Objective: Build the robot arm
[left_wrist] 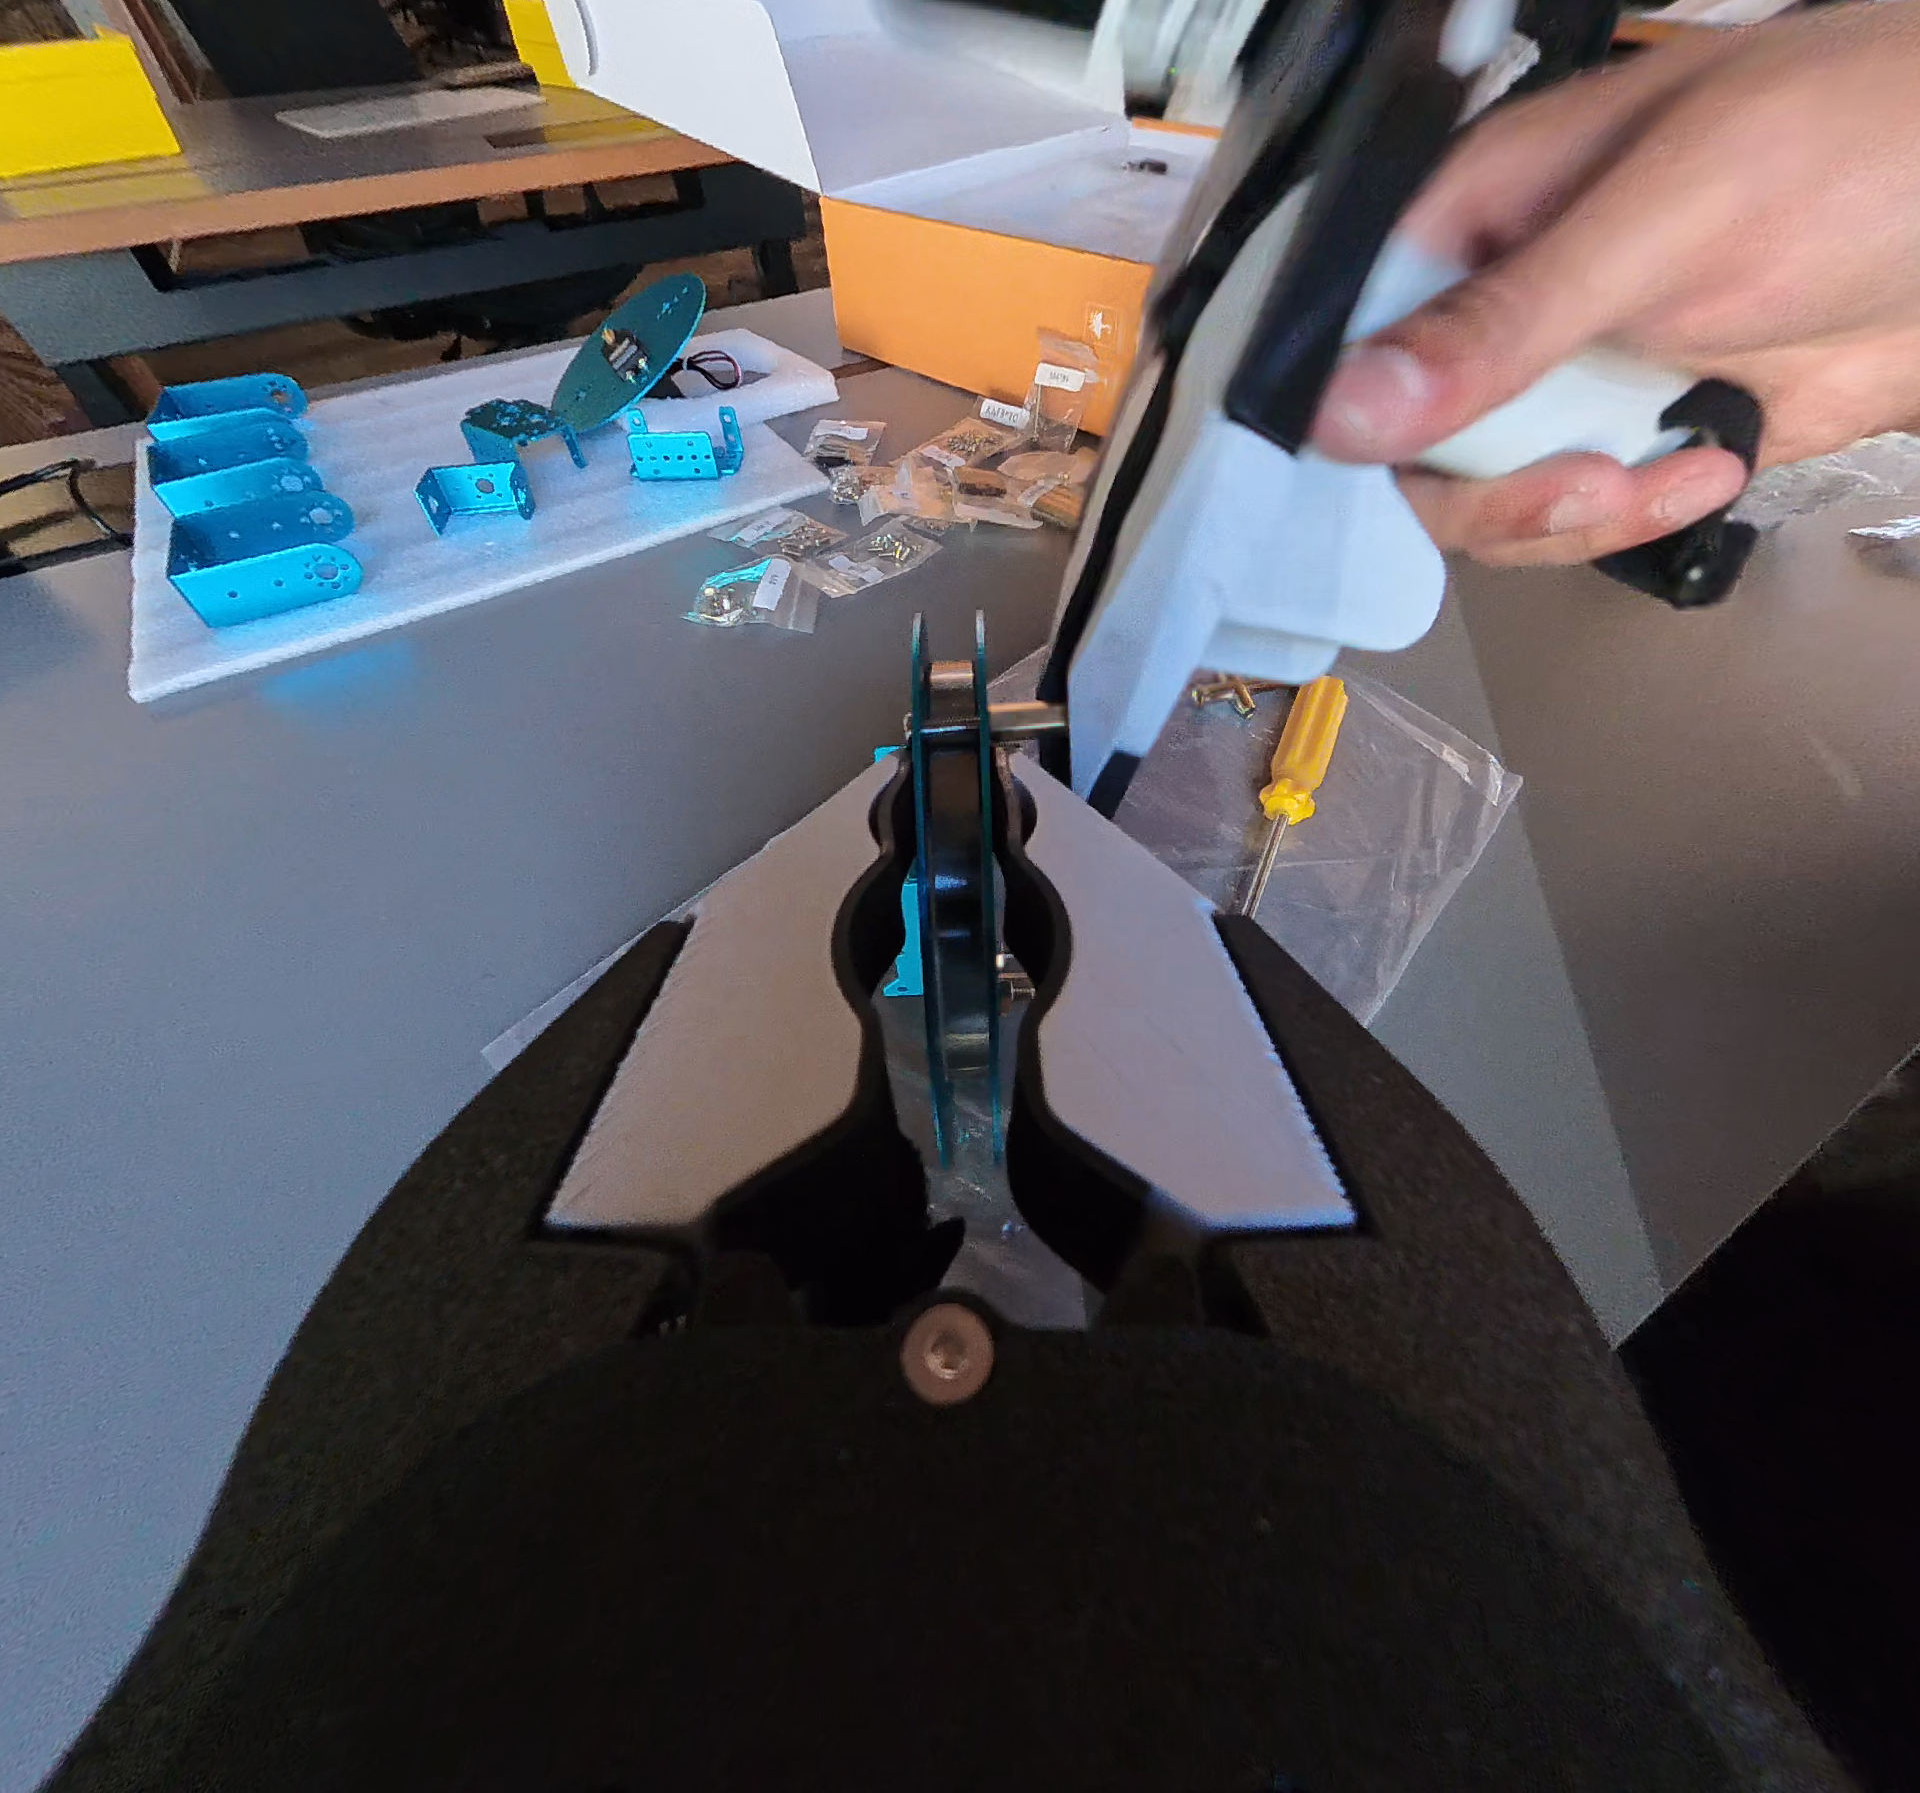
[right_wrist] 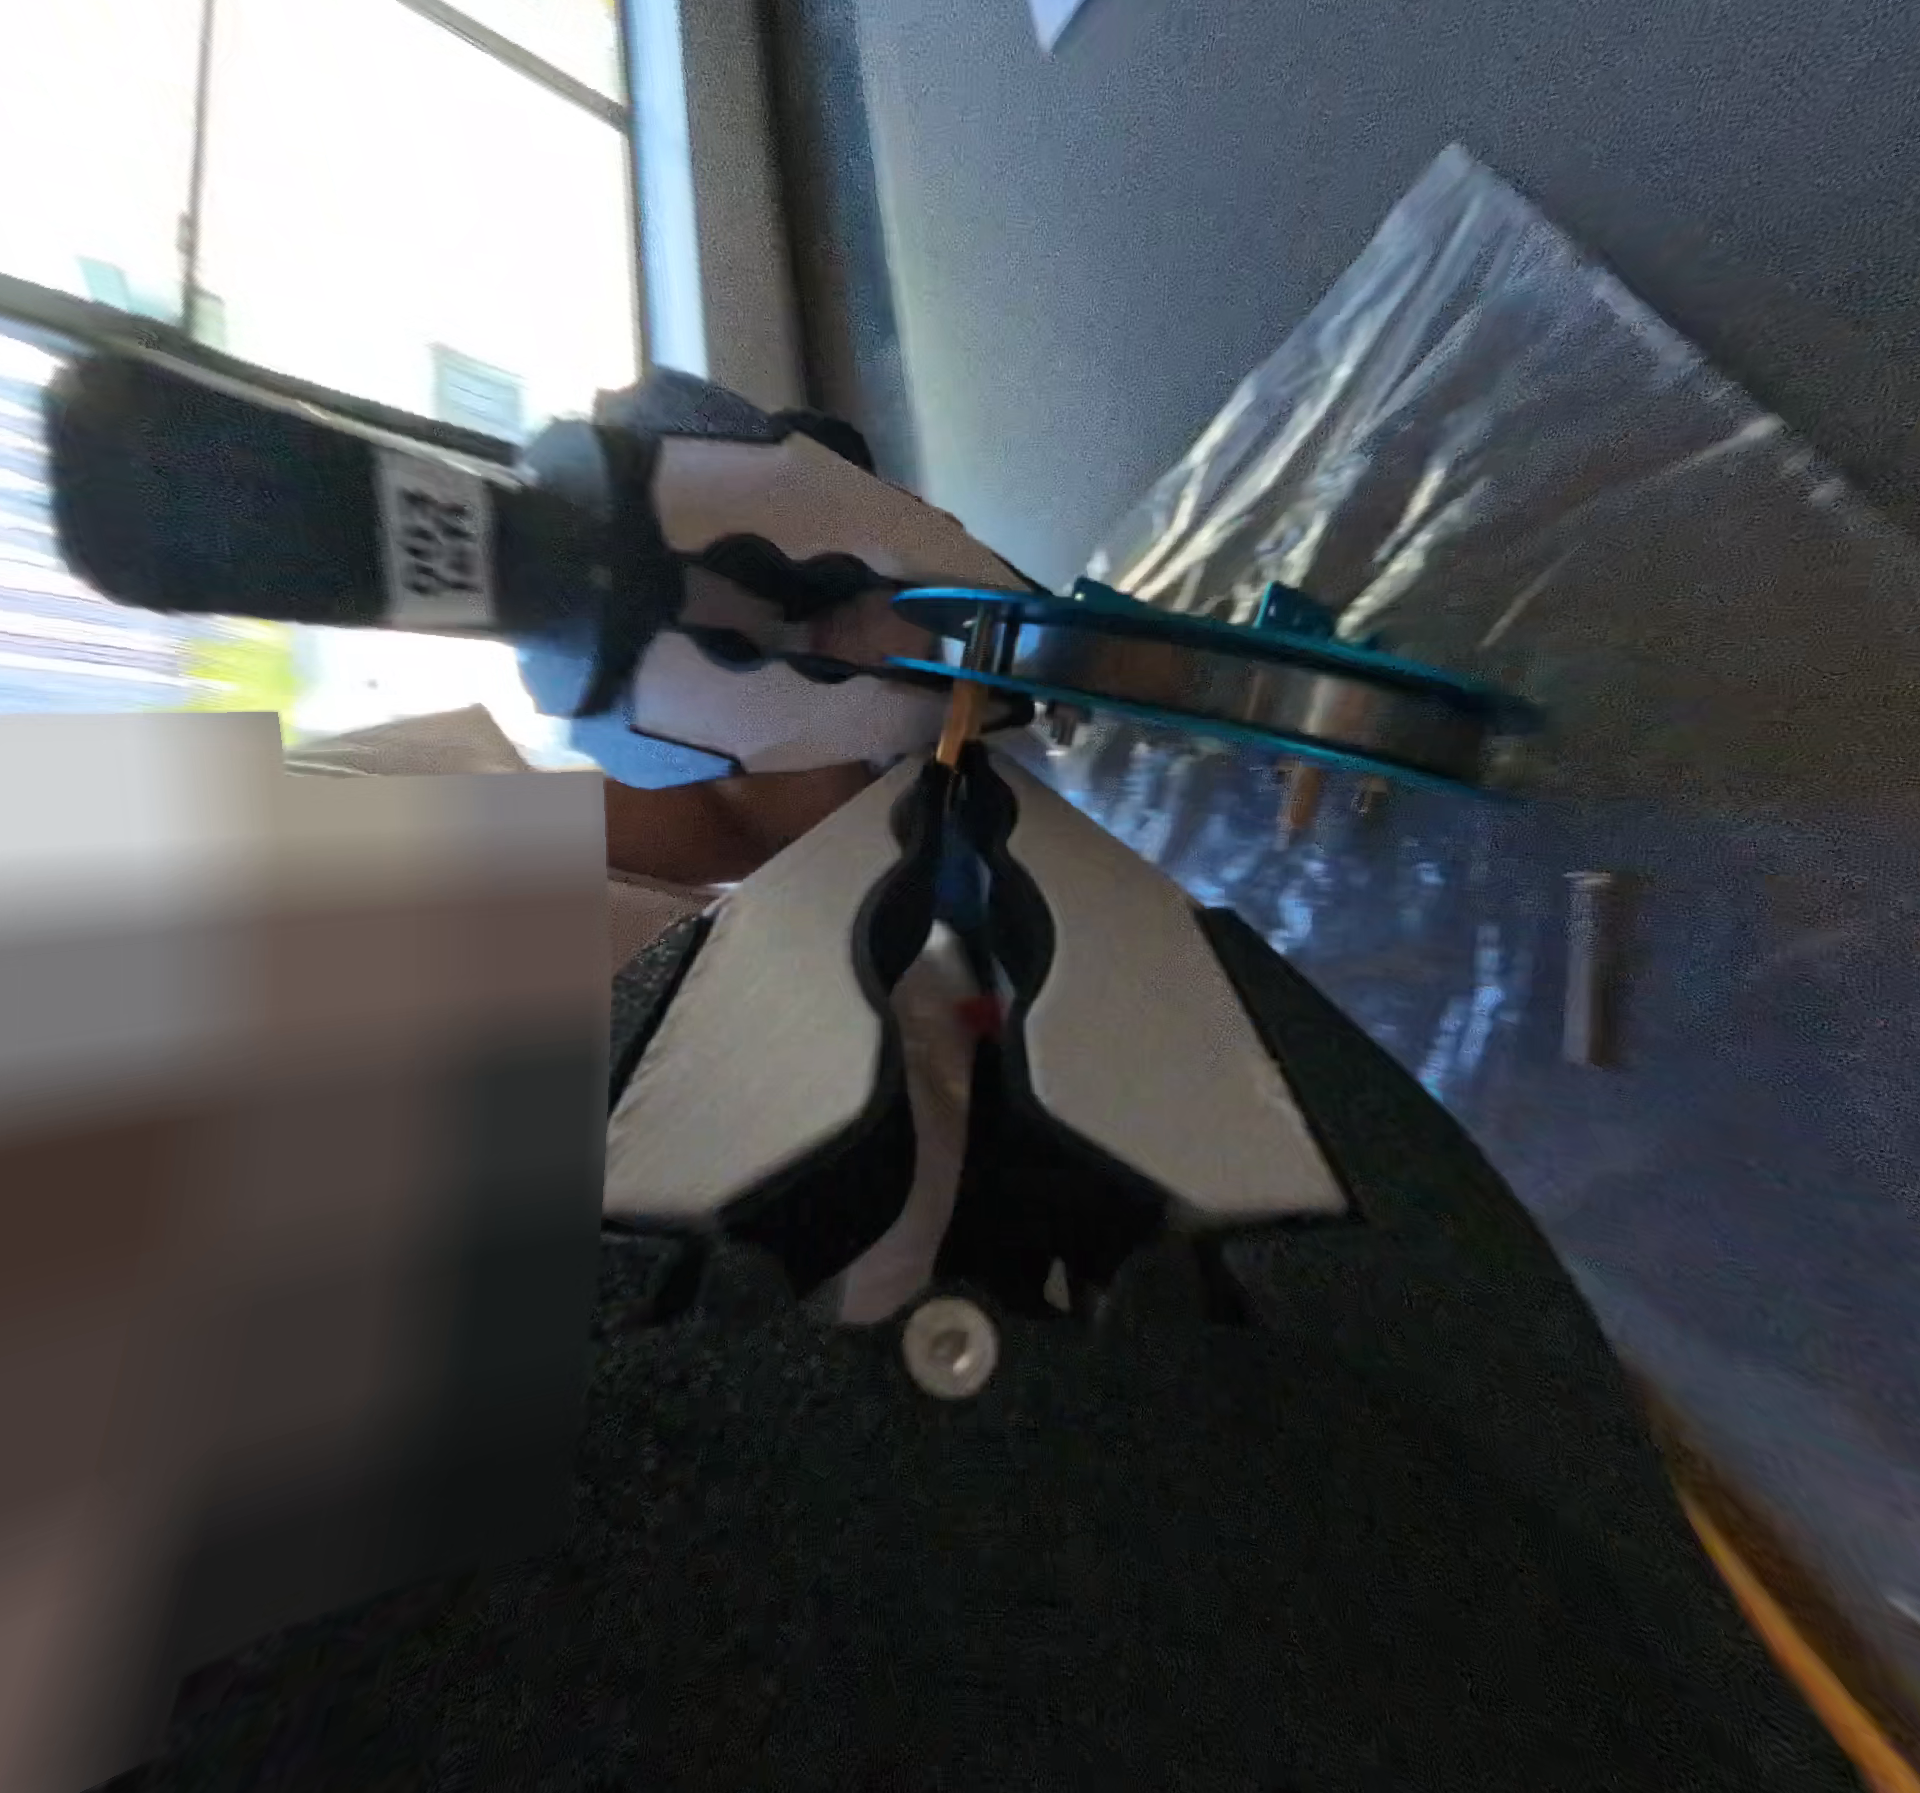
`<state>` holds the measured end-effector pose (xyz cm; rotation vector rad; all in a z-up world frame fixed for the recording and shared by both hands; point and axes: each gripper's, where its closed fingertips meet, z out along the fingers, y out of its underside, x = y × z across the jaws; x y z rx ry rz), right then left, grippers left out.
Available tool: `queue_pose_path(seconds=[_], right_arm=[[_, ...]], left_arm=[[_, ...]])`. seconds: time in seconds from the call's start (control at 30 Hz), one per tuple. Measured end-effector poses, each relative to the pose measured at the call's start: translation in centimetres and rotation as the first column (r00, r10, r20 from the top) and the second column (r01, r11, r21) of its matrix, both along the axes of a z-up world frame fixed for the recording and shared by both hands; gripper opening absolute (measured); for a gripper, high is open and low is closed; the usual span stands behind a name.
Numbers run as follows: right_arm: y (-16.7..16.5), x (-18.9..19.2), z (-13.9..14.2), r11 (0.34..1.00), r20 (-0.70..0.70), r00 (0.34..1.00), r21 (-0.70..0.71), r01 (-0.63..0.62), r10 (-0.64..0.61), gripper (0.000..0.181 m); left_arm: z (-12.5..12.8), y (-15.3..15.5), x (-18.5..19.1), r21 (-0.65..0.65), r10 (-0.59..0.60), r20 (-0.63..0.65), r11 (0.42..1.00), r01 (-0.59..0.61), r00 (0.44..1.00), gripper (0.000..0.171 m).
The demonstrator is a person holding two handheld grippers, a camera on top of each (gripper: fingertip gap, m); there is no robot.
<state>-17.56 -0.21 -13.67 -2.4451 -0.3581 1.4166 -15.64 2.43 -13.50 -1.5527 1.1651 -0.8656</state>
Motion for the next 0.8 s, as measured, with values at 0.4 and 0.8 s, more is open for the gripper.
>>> queue_pose_path(seconds=[0.4, 0.8], right_arm=[[0.8, 1.6, 0.6, 0.952, 0.241, 0.968, 0.307, -0.004, -0.074, 0.015], [0.7, 0.5, -0.2, 0.942, 0.434, 0.9, 0.319, -0.107, -0.045, 0.004]], left_arm=[[0.0, 0.0, 0.0, -0.023, -0.002, -0.004, 1.0, 0.002, 1.0, 0.012], [-0.1, 0.0, -0.2, 0.018, 0.039, -0.018, 0.999, -0.038, 0.999, 0.012]])
